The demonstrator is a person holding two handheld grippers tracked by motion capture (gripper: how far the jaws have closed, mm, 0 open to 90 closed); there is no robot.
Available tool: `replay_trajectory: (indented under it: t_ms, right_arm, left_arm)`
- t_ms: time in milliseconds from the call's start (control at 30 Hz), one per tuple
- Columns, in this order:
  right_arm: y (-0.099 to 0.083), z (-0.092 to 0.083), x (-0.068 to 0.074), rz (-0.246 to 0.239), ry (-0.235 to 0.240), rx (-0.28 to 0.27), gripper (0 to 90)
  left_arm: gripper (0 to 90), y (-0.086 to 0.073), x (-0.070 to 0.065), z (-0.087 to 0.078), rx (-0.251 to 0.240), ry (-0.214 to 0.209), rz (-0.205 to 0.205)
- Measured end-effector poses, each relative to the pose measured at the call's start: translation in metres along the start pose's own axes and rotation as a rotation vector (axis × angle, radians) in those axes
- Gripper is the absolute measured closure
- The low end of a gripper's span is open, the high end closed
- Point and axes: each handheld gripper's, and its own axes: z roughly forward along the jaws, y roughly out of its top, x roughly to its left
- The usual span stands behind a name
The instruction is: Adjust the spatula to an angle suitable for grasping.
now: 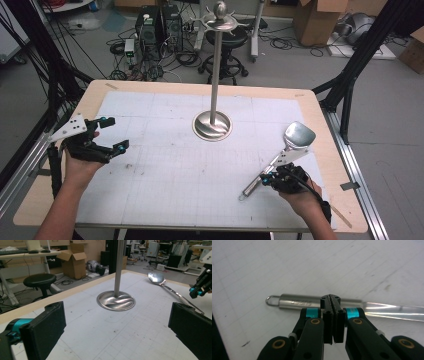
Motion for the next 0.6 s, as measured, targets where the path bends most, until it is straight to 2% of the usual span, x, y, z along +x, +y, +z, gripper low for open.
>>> replay_trajectory:
  t_ms: [133, 233, 300, 333, 433, 600]
  right_arm:
    - [-0.007, 0.006, 0.011, -0.019, 0.027, 0.049, 89.6]
    - [-0.011, 0.013, 0.015, -0.031, 0.031, 0.079, 89.7]
    - [-0.011, 0.015, 0.015, -0.029, 0.034, 0.069, 89.8]
    - [-0.010, 0.015, 0.015, -0.020, 0.034, 0.072, 89.8]
    - [-0.002, 0.020, 0.015, -0.044, 0.017, 0.077, 89.8]
    - [0.016, 0.033, 0.017, -0.069, 0.015, 0.080, 89.9]
  left_arm:
    - [1.8, 0.000, 0.001, -0.001, -0.002, 0.004, -0.002]
    - [1.8, 0.000, 0.001, 0.000, 0.000, 0.001, -0.003]
    - [1.8, 0.000, 0.000, 0.000, 0.003, 0.002, -0.002]
    - [1.8, 0.000, 0.000, 0.000, 0.001, 0.001, -0.002]
    - [1.8, 0.000, 0.000, 0.000, 0.001, 0.001, -0.002]
    - [1.8, 0.000, 0.001, -0.001, -0.001, 0.006, -0.005]
